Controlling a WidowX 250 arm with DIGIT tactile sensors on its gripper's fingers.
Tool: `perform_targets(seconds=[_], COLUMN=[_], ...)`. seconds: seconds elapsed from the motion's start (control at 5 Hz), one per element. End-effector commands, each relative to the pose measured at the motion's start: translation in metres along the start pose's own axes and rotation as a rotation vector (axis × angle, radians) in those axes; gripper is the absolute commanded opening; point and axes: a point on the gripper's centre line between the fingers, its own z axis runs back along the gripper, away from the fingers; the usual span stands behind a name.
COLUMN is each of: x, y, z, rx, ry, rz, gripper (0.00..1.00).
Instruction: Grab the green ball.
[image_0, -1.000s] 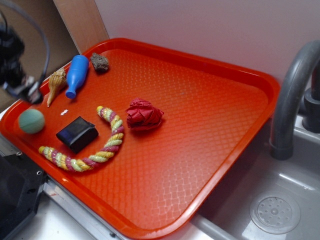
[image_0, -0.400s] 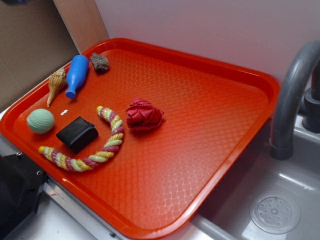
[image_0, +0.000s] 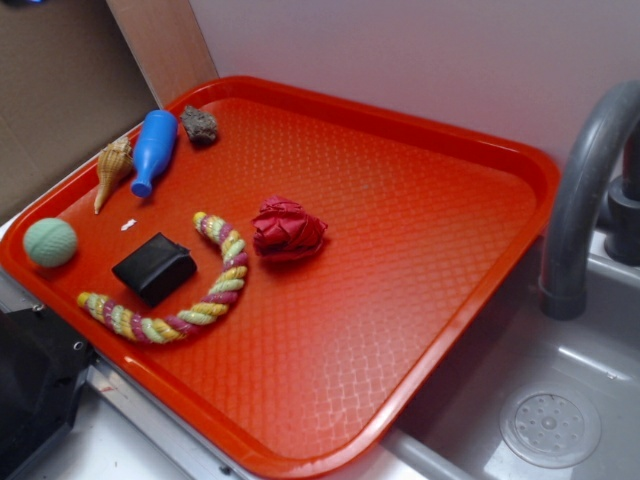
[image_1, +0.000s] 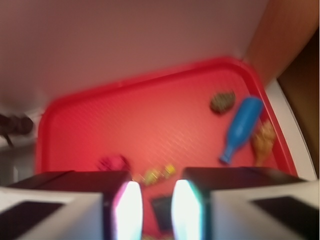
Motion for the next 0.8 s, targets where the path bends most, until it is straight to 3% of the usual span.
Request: perform_targets(seconds=[0.0, 0.2, 0.4, 0.6], x=[-0.050, -0.064, -0.065, -0.057], y=[0.088, 0.111, 0.132, 0.139], z=[-0.056, -0.079, -0.095, -0.106], rx=[0.207, 0.271, 0.312, 0.318], ry=[0.144, 0.188, 0.182, 0.081], rz=[-0.007, -0.032, -0.053, -0.042], gripper=[1.00, 1.00, 1.00, 1.00])
